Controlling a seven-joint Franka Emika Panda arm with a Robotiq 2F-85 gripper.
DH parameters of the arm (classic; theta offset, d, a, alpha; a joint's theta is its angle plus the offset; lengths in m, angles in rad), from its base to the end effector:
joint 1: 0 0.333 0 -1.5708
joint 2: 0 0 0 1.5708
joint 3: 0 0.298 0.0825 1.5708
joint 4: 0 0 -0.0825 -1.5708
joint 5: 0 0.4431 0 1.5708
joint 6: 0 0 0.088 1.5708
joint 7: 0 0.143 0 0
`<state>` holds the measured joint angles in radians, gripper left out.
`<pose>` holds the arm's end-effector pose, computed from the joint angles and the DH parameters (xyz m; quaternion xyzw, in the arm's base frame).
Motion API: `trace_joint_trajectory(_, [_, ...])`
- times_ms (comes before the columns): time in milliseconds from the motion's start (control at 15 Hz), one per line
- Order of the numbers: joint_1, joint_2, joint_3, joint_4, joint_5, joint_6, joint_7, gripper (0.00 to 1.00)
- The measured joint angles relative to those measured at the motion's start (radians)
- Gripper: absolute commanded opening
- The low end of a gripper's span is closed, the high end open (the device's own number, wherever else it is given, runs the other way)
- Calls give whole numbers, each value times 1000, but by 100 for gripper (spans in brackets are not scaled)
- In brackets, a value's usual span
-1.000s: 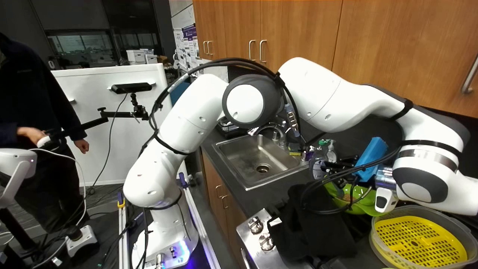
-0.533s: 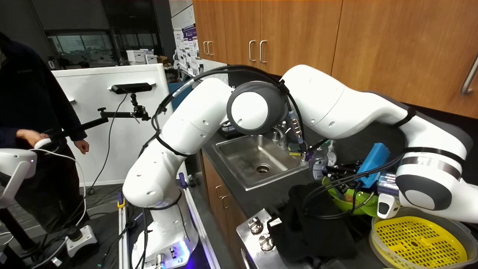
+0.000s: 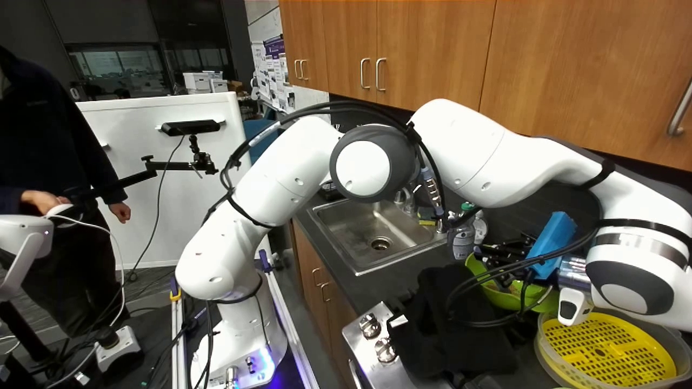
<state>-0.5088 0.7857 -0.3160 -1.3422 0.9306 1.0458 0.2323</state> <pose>0.5517 -0.3471 0.2223 -0.6990 0.4255 0.3436 0.4607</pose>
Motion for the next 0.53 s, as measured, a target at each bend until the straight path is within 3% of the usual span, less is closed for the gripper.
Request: trace_joint_trajectory(533, [-7,25,16,52,-4,-11,3,5])
